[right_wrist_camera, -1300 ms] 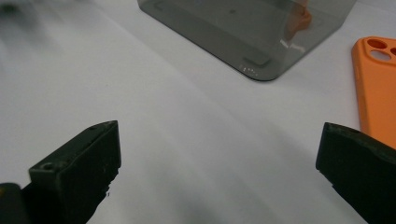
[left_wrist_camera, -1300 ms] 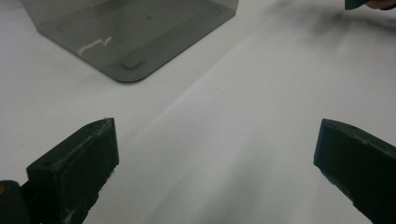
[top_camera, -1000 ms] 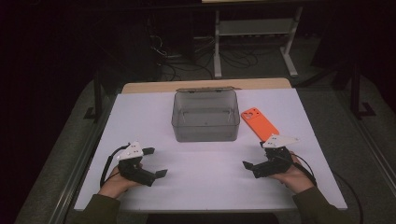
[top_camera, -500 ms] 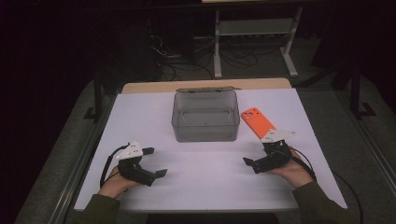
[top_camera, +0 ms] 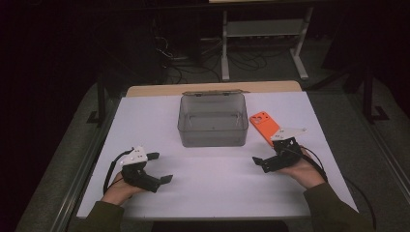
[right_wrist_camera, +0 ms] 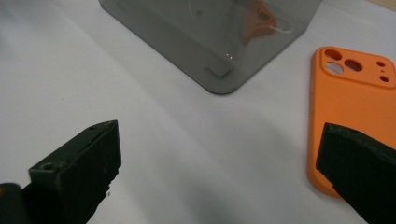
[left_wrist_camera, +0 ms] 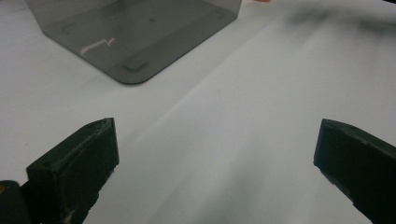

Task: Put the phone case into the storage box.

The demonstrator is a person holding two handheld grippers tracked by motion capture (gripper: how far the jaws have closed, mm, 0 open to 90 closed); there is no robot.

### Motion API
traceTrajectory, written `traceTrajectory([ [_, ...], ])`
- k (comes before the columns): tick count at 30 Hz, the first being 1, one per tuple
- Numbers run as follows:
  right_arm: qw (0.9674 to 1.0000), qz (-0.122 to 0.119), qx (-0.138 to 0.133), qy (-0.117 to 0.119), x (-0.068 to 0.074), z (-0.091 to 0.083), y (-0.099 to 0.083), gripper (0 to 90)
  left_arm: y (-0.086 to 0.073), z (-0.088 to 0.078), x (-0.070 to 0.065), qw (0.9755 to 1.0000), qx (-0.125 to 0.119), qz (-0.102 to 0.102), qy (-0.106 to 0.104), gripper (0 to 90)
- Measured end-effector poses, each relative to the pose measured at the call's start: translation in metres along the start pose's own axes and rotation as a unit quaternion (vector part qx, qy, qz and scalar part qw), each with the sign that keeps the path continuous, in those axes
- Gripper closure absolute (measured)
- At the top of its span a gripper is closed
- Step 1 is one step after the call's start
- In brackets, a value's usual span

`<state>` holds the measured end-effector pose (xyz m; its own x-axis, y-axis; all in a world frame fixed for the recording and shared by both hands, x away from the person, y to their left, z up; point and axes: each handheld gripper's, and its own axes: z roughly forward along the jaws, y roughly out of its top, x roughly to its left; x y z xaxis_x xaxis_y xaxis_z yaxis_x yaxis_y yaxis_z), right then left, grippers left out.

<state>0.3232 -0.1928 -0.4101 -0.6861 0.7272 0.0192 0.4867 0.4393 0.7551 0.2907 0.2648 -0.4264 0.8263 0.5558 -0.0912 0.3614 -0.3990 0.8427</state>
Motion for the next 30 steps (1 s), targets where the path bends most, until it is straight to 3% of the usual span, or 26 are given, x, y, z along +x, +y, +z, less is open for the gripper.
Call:
traceTrajectory([
  [30,0.9998,0.011,0.004,-0.019,-0.024,0.004,0.017,0.0,0.000,0.000,0.000,1.0000,0.002,0.002,0.002,0.0],
])
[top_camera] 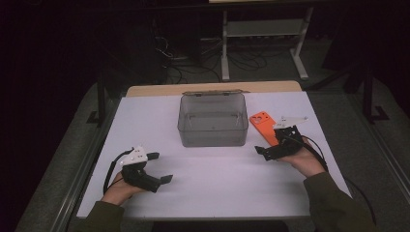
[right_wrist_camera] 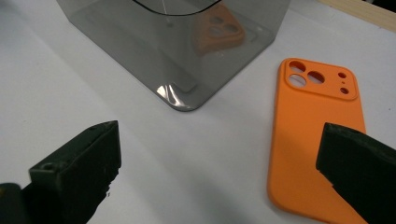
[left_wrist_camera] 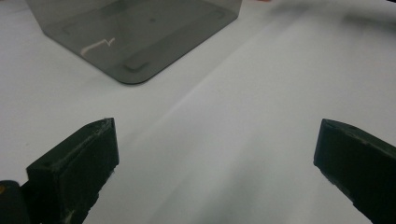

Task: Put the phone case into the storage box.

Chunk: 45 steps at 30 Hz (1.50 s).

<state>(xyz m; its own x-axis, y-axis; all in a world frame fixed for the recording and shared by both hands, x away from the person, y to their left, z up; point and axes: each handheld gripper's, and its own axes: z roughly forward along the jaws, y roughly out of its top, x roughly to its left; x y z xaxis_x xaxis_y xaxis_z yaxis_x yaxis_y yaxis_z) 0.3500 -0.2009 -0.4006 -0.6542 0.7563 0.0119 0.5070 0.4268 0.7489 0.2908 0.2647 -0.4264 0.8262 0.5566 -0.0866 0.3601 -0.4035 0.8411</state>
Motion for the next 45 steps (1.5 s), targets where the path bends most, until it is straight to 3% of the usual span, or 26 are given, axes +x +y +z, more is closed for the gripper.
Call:
traceTrajectory([
  [19,0.9998,0.008,0.012,-0.014,-0.020,0.004,0.014,0.0,0.000,0.000,0.000,1.0000,0.000,0.000,0.002,0.0],
  [45,0.9991,0.022,0.007,-0.035,-0.049,0.007,0.036,0.0,0.001,-0.001,0.000,1.0000,-0.001,0.000,0.004,0.0],
])
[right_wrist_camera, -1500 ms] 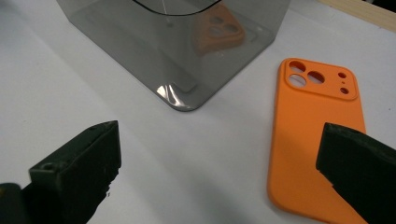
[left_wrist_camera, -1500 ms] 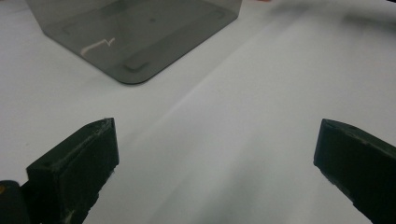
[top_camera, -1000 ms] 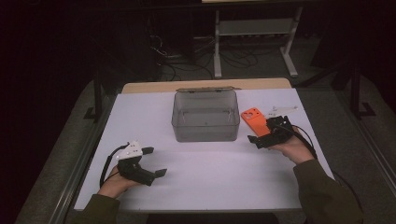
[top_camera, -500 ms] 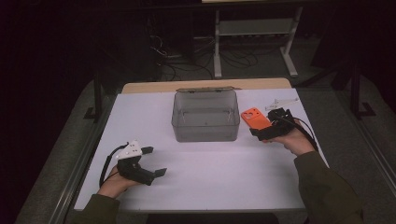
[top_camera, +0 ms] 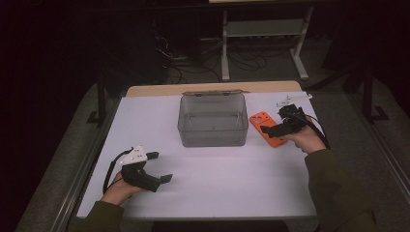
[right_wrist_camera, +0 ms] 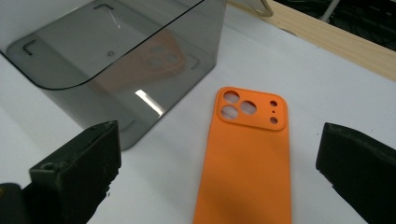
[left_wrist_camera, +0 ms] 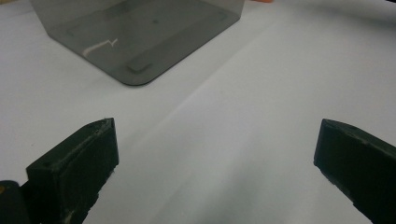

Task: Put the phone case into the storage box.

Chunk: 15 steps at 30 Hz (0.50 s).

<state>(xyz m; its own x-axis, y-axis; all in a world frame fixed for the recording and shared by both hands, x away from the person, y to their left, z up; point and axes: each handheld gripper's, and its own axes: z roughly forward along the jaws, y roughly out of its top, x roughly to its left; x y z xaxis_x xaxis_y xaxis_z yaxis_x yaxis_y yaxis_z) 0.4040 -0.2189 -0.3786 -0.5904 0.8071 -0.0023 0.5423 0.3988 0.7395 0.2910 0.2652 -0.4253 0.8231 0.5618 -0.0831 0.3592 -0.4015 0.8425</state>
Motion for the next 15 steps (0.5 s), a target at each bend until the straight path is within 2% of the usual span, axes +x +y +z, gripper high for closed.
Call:
traceTrajectory([
  [15,0.9997,0.020,0.003,-0.010,-0.017,0.009,0.002,0.0,0.000,0.000,0.000,1.0000,-0.001,0.000,-0.001,0.0],
])
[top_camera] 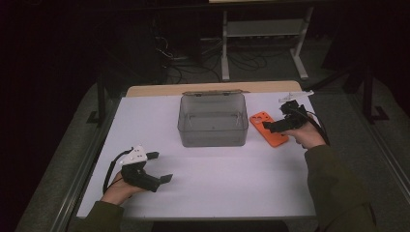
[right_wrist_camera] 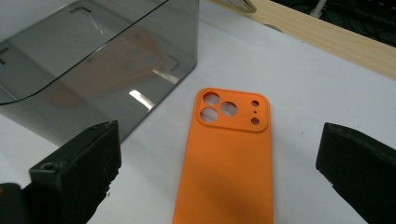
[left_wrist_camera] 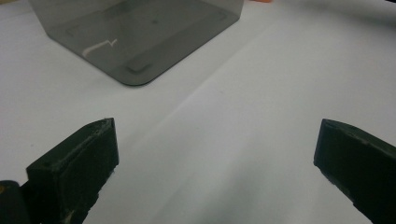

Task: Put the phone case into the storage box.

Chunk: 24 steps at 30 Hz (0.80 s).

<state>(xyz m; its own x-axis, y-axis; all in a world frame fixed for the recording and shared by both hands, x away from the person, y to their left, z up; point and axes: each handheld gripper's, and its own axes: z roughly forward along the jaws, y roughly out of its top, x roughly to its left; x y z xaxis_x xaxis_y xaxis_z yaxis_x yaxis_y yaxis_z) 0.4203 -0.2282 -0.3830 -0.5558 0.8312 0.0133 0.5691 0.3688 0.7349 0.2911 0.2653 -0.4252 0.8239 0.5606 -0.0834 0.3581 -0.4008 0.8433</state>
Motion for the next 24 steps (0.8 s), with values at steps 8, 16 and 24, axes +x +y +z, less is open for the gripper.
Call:
traceTrajectory([
  [8,0.9999,0.007,0.010,-0.001,-0.006,0.006,0.001,0.0,0.000,0.000,0.000,1.0000,0.000,0.000,-0.001,0.0],
  [16,0.9995,0.011,0.028,-0.007,-0.010,0.014,-0.002,0.0,0.000,0.000,0.000,1.0000,0.000,0.001,0.000,0.0],
  [24,0.9985,0.005,0.053,-0.009,-0.013,0.023,-0.007,0.0,0.000,-0.001,0.000,1.0000,-0.001,0.000,0.000,0.0],
])
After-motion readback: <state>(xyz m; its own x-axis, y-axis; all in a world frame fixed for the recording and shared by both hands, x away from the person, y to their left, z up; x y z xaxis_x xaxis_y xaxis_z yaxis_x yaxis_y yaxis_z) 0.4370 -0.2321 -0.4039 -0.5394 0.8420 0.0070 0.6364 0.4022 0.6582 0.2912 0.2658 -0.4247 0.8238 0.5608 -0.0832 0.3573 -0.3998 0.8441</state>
